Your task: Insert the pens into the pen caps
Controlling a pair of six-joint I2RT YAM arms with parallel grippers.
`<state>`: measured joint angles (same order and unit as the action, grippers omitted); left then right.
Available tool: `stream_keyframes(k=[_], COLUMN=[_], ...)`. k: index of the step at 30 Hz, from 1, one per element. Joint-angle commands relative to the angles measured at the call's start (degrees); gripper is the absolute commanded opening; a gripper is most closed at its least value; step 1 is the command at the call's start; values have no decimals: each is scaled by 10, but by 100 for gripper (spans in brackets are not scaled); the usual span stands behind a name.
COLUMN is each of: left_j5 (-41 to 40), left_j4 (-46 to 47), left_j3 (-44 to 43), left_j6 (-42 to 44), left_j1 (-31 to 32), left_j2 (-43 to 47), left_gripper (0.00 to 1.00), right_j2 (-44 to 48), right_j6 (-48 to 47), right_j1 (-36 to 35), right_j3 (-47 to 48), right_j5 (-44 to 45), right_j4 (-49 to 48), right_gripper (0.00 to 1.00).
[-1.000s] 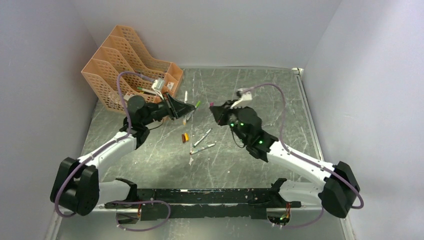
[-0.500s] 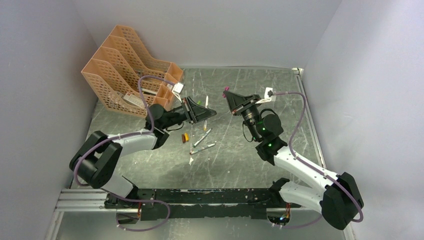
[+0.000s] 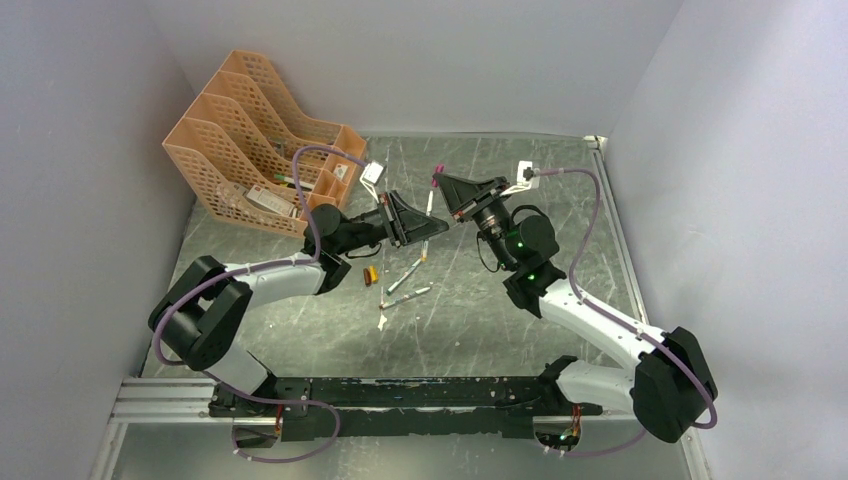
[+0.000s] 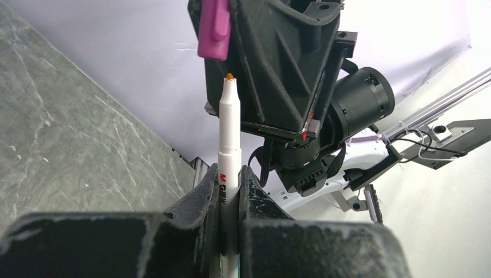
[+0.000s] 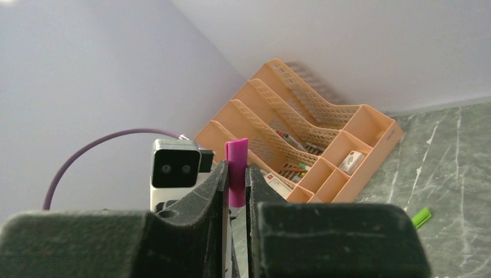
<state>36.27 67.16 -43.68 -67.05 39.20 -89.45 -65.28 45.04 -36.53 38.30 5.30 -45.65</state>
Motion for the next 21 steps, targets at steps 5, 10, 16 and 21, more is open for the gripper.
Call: stream_keyframes(k=[5,10,16,21], left_j5=[11,10,5,4], left_j4=[10,8,-2,-16], left_j3=[-18,-16,-15,-20], left_j6=[9,13,26,38], left_j1=[6,7,7,7], left_j2=[-7,-6,-6,-9], left_gripper=[7,7,7,7], right_j2=[2,9,18,24], right_j6=[-19,-26,-19,-22], right_j1=[3,3,3,3], right_j3=[17,9,-9,-10], right_j5=[-29,-32,-40,-45], right_j4=[-10,0,-1,11], right_gripper=[0,0,0,0])
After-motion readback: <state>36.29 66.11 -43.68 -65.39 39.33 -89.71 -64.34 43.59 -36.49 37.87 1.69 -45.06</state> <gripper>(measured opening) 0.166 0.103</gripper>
